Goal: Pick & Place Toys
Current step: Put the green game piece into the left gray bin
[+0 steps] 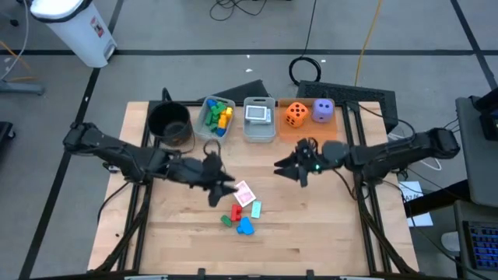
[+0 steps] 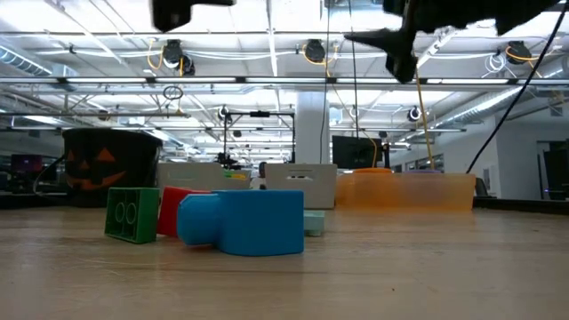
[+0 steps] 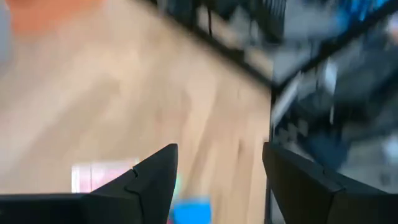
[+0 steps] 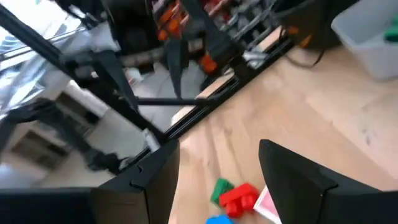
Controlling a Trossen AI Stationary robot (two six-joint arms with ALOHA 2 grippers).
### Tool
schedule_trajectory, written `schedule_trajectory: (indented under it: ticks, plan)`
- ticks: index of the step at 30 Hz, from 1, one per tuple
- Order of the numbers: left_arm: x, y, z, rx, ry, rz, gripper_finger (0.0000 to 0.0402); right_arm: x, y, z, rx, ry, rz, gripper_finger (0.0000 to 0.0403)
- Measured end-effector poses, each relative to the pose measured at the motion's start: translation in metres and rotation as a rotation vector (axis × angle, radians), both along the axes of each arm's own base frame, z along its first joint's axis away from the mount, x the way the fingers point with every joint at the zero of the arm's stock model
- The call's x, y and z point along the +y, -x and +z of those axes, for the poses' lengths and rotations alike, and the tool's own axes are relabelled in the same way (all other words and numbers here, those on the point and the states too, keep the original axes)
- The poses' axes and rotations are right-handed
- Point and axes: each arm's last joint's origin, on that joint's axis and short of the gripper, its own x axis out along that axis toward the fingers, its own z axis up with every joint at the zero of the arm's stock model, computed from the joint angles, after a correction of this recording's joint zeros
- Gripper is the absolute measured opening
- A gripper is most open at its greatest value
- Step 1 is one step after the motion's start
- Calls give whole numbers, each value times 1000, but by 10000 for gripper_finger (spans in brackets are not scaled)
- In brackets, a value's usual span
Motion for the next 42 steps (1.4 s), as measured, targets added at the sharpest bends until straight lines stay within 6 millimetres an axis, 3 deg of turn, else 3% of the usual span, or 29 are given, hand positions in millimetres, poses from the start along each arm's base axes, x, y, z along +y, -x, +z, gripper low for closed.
schedule_trajectory:
  ticks: [5,11,15,19,25,35,42]
  plan:
    - [-25,17,-14,173,14,-160,244,33,-14,16,-14,45,-94,210]
    - [-53,42,-29,331,-126,-285,244,71,-53,33,54,129,-93,210]
    - [-69,50,-41,369,-343,-357,244,89,-78,30,69,184,-83,210]
    - [-78,46,-53,384,-489,-441,244,94,-89,17,98,174,-83,210]
    - [-87,26,-82,447,-528,-452,243,90,-81,7,133,175,-172,210]
    - [-93,-7,-129,514,-522,-587,243,75,-42,18,82,177,-241,210]
    - [-76,-21,-134,510,-521,-573,243,68,-19,6,86,105,-269,210]
